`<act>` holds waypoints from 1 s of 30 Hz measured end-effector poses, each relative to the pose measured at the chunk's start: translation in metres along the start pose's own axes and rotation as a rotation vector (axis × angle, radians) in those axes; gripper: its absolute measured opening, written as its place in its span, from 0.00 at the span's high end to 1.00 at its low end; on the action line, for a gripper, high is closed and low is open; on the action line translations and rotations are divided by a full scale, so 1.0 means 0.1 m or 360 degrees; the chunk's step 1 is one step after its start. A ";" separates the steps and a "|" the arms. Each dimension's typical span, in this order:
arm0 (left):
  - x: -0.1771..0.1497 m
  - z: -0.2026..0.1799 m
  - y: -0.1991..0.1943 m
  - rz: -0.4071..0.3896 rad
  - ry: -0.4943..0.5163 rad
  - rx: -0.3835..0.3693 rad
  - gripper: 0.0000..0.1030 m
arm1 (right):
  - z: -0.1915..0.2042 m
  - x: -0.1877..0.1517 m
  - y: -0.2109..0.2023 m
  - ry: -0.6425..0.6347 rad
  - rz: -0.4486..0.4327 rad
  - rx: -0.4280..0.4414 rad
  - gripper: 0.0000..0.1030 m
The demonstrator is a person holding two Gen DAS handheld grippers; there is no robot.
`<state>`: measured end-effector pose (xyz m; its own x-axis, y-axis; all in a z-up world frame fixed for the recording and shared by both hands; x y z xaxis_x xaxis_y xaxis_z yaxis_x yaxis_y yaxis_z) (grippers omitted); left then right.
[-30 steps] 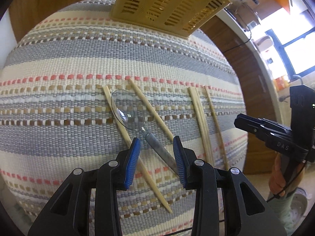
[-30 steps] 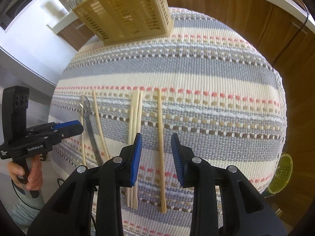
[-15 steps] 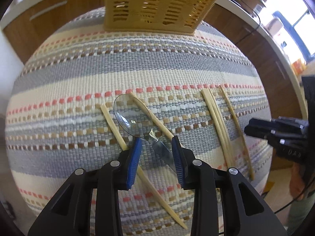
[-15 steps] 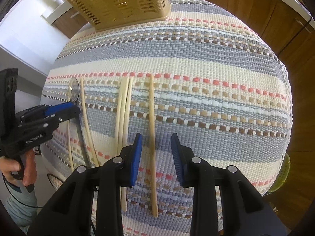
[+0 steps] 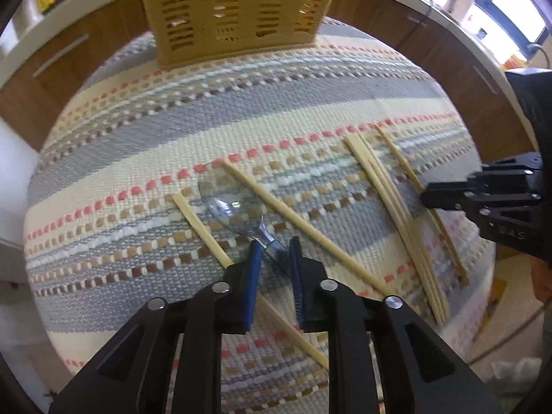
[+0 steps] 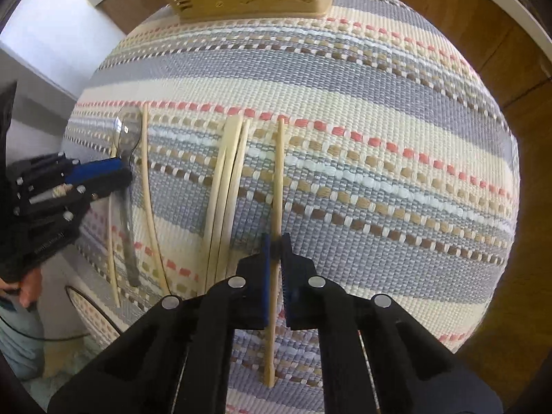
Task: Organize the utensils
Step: 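Grasp a wooden chopstick with the right tool while the left tool grasps a clear spoon, then lift the chopstick and spoon over the yellow holder and open both tools to drop them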
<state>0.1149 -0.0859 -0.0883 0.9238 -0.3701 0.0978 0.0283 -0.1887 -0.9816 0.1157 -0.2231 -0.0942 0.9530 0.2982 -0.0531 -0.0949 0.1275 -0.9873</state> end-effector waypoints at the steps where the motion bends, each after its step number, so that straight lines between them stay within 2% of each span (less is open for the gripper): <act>1: -0.03 0.06 -0.02 0.0017 0.0027 -0.0027 0.89 | 0.02 0.00 0.00 -0.0002 -0.0001 0.0008 0.96; 4: -0.06 0.07 -0.04 0.0069 0.0118 -0.0053 0.90 | -0.01 -0.02 -0.05 0.0017 -0.0028 0.0026 0.96; 8: -0.02 0.11 -0.04 0.0089 0.0070 -0.0040 0.90 | -0.12 -0.02 -0.04 0.0037 -0.0011 0.0042 0.96; 10: -0.01 0.14 -0.04 0.0090 0.0006 -0.0051 0.81 | -0.14 -0.03 -0.02 0.0035 -0.0002 0.0050 0.96; 13: 0.05 0.09 -0.04 0.0059 -0.0039 -0.0054 0.74 | -0.12 -0.04 0.00 0.0026 -0.0005 0.0065 0.96; 17: 0.09 -0.05 0.02 0.0028 -0.0030 0.0088 0.77 | -0.07 -0.03 0.02 0.0010 -0.0009 0.0067 0.97; 19: 0.07 -0.15 0.05 0.0006 -0.0005 0.0231 0.88 | -0.03 -0.03 0.03 -0.0002 -0.0023 0.0067 0.97; 20: 0.04 -0.19 0.05 -0.0004 0.0006 0.0248 0.89 | -0.04 -0.05 0.01 -0.0010 -0.0036 0.0066 0.97; 23: 0.00 -0.23 0.01 -0.0041 0.0005 0.0181 0.92 | -0.05 -0.13 -0.10 -0.0033 -0.0102 0.0107 0.97; 28: -0.05 -0.30 -0.40 -0.0269 0.0034 0.0060 0.92 | -0.04 -0.21 -0.41 -0.0068 -0.0270 0.0159 0.97; 30: -0.05 -0.31 -0.62 -0.0374 0.0046 0.0030 0.92 | -0.03 -0.24 -0.63 -0.0094 -0.0384 0.0185 0.98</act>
<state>0.0968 -0.1008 -0.0224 0.8797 -0.3438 0.3285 0.2487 -0.2561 -0.9341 0.0998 -0.2412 -0.0316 0.9340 0.3002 0.1940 0.0973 0.3085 -0.9462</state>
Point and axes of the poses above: each gripper's, at about its wrist camera, not at the fingertips, and y roughly the way its jaws point, z to its left, x to its top, the point moved 3 cm from there along y, roughly the way its jaws point, and after that the axes turned 15 degrees about z, right-handed, at the moved point
